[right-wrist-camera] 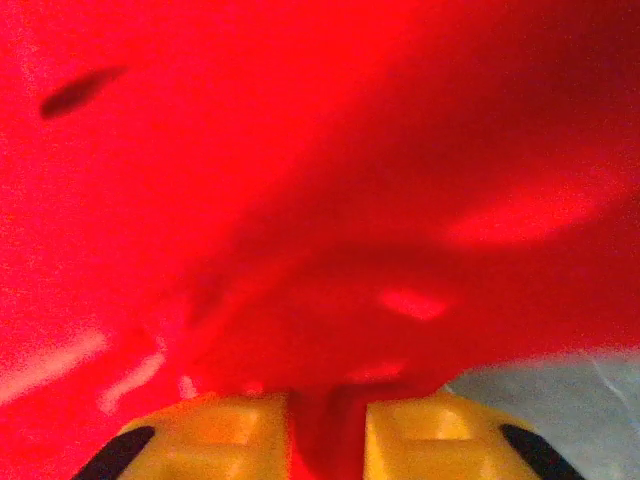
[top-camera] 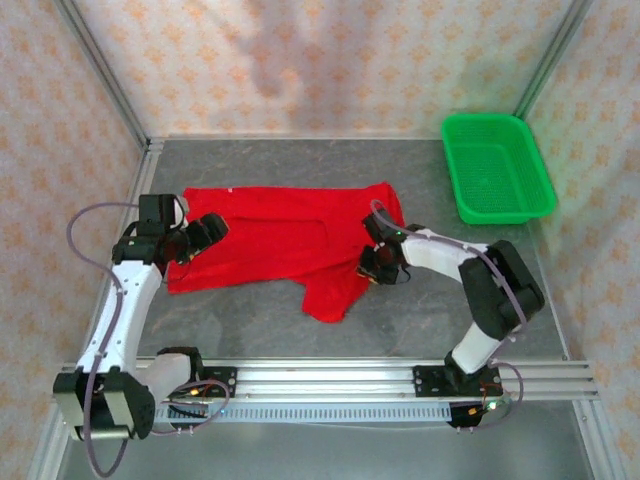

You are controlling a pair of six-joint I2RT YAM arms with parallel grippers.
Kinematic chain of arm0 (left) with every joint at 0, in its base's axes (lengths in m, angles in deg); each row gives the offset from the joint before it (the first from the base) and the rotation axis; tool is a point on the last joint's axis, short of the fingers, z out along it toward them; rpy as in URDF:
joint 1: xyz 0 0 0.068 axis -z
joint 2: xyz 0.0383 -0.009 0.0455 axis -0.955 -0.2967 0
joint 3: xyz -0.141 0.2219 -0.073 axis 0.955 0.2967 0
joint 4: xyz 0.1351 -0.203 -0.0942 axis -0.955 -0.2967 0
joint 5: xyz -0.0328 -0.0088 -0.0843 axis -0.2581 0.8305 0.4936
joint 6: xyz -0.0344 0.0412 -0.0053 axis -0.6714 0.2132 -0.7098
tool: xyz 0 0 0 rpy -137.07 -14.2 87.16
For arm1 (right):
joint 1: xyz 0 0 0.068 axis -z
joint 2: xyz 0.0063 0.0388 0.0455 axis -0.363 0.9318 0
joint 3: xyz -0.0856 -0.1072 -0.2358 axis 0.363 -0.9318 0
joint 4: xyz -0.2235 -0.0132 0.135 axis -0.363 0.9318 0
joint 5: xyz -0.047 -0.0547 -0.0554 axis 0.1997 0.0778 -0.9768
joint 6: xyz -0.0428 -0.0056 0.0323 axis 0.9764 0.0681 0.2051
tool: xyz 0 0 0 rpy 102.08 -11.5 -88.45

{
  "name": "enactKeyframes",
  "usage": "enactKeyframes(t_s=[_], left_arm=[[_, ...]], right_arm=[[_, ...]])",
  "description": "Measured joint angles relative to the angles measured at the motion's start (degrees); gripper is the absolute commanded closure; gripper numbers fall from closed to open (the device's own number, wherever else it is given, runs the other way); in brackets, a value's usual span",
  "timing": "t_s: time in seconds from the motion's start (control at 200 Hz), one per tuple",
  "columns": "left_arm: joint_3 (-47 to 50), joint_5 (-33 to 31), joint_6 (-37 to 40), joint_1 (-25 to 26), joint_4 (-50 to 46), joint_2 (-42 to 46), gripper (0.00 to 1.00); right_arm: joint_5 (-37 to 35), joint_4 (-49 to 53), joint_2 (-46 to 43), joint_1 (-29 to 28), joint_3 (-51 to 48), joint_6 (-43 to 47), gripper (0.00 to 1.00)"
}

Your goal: Fold and stack the t-shirts

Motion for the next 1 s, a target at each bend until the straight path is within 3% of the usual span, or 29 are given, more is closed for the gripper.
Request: enactKeyframes(t_s=[0.145,0.375,0.555,0.696,0.876,1.001], left_arm=[[-1.11,-4.61,-0.68,9.94,-0.59,6.36,0.01],[-2.36,-13.97,-5.16,22.27,-2.84,15.65,0.0],[-2.38,-22.75,-7.5,34.34,-4.63,15.74,0.0],[-2.54,-30.21,-8.37,43.43,-5.84,11.37,0.0],[-1.38,-35.01,-9.92,45.27,-5.68,7.52,0.0],[2.38,-36.57,-12.52,44.7,-5.57,7.19,0.0]], right_arm=[[0.11,1.99,-0.5,0.61,0.94,2.34,0.99],[-1.03,16.44,-9.86,0.98,4.44,7.13,1.0],[-2.73,28.41,-20.57,1.33,5.62,10.36,1.0],[-2.89,34.88,-23.65,1.6,5.66,12.02,1.0],[-2.8,36.48,-21.22,1.6,5.68,13.42,0.97],[-2.69,35.58,-11.61,1.6,8.5,14.71,0.88]])
